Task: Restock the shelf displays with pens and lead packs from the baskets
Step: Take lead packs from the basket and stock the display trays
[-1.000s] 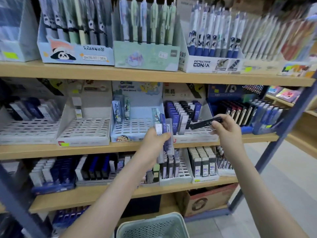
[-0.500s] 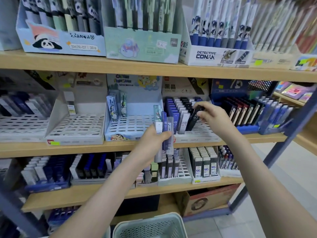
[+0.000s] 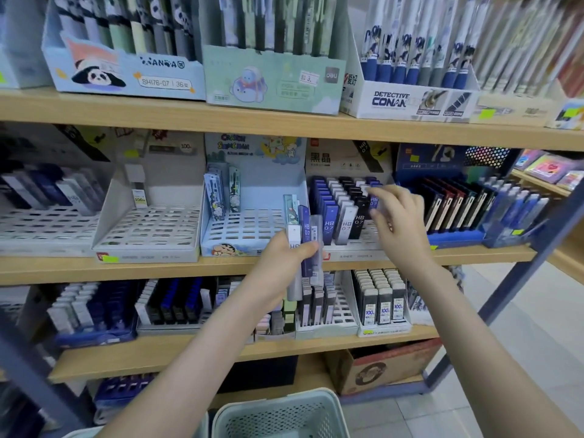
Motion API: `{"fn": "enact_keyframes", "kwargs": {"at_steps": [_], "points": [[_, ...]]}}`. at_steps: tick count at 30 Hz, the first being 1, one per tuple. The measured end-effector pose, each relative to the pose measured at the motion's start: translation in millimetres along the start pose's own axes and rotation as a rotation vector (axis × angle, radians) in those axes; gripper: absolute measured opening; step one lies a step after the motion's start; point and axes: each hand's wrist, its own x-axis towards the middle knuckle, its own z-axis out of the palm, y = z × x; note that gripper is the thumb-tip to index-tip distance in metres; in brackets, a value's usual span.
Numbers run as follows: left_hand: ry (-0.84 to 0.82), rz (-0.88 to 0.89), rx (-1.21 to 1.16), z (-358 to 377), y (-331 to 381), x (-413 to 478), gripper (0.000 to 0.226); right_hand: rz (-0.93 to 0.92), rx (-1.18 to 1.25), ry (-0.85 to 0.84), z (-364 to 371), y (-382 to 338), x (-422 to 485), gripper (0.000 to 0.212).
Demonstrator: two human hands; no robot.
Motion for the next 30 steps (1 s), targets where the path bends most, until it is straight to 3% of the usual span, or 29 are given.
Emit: {"fn": "enact_keyframes", "kwargs": {"at_steps": [3, 6, 10, 15, 20, 22, 25, 28, 30], "points": [[-0.028, -0.01, -0.031, -1, 1, -6, 0.018, 0.101, 0.22, -0.004, -13, -42, -18, 0.027], [-0.065, -0.012, -0.094, 0, 3, -12, 0.024, 0.213, 0.442, -0.287, -15, -82, -34, 0.034], [-0.081, -0.031, -0.171, -1, 8, -19, 0.026, 0.34, 0.454, -0.549, -9, -89, -40, 0.032], [-0.068, -0.047, -0.177, -5, 10, -25, 0.023, 0.425, 0.61, -0.554, -12, -94, -43, 0.034], [-0.049, -0.056, -0.154, -9, 9, -26, 0.02, 0.427, 0.762, -0.523, -19, -89, -50, 0.02], [-0.053, -0.091, -0.159, -11, 10, -27, 0.019, 0.374, 0.732, -0.514, -20, -83, -51, 0.017], [-0.12, -0.182, -0.185, -16, 15, -29, 0.02, 0.145, 0.469, -0.444, -19, -68, -55, 0.02], [-0.219, -0.264, -0.188, -18, 20, -32, 0.018, -0.028, 0.422, -0.308, -13, -54, -60, 0.026], [-0.275, -0.262, -0.131, -16, 20, -35, 0.022, -0.125, 0.388, -0.25, -10, -49, -60, 0.018]]}}
